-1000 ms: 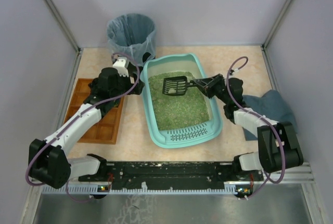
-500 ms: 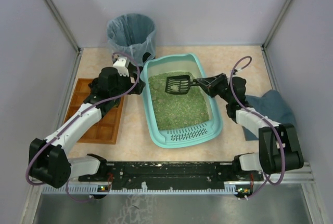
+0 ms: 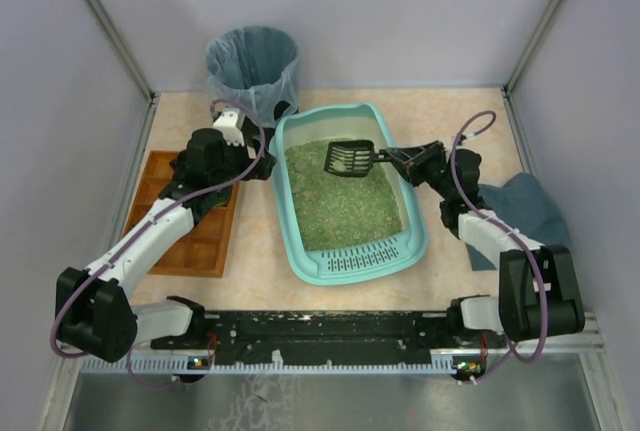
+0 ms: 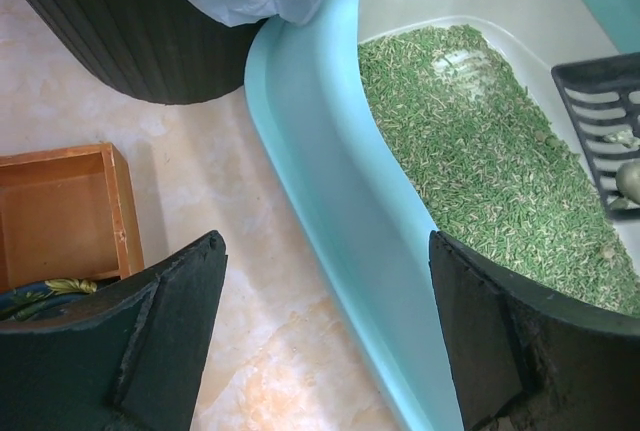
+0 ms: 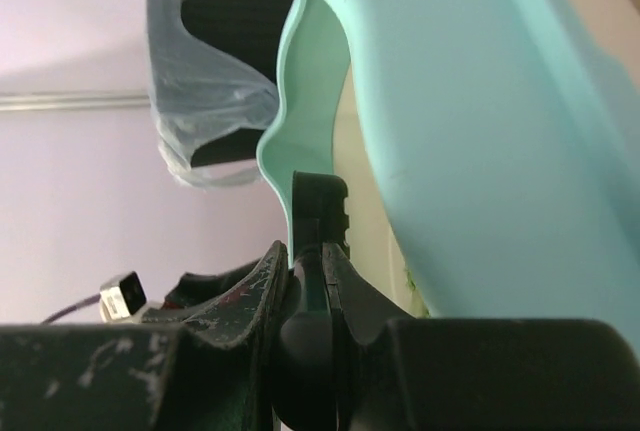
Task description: Clean the litter box
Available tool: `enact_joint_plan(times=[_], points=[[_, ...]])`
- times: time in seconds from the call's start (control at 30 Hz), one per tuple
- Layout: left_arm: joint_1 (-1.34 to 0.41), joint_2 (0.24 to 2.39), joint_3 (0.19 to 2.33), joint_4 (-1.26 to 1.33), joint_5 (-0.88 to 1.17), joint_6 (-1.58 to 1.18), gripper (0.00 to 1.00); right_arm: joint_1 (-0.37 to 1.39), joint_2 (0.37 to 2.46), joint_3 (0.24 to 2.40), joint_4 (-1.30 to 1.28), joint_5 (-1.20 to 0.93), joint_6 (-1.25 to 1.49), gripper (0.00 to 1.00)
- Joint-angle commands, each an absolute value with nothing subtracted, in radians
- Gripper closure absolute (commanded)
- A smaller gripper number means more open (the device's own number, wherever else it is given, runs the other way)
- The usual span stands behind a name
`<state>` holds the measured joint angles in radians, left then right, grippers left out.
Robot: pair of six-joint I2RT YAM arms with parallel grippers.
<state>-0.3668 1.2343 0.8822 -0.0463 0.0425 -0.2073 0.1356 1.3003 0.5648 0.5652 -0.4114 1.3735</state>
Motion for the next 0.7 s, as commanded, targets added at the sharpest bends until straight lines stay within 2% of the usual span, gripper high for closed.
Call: enact_joint_plan(times=[0.0,0.17,0.27,0.4,0.67], points=[[-0.314,1.203,0.885,-0.012,0.063,-0.248,0.13,0.213,1.272,0.677,0.539,-0.411,1.312,1.0],[-0.237,1.203,0.886,-0.009,0.114,-0.286,0.14,0.13,1.267,0.603,0.635,-0.409,1.391,1.0],[-0.236,1.19,0.881,-0.001,0.102,-0.277,0.14,0.171,1.278,0.655,0.575,-0.434,1.337,1.0],[-0.236,1.193,0.921,-0.044,0.104,-0.284,0.13,0.14,1.266,0.618,0.61,-0.419,1.383,1.0],[-0.229,1.174,0.863,-0.018,0.072,-0.281,0.12,0.181,1.29,0.742,0.461,-0.444,1.328,1.0]])
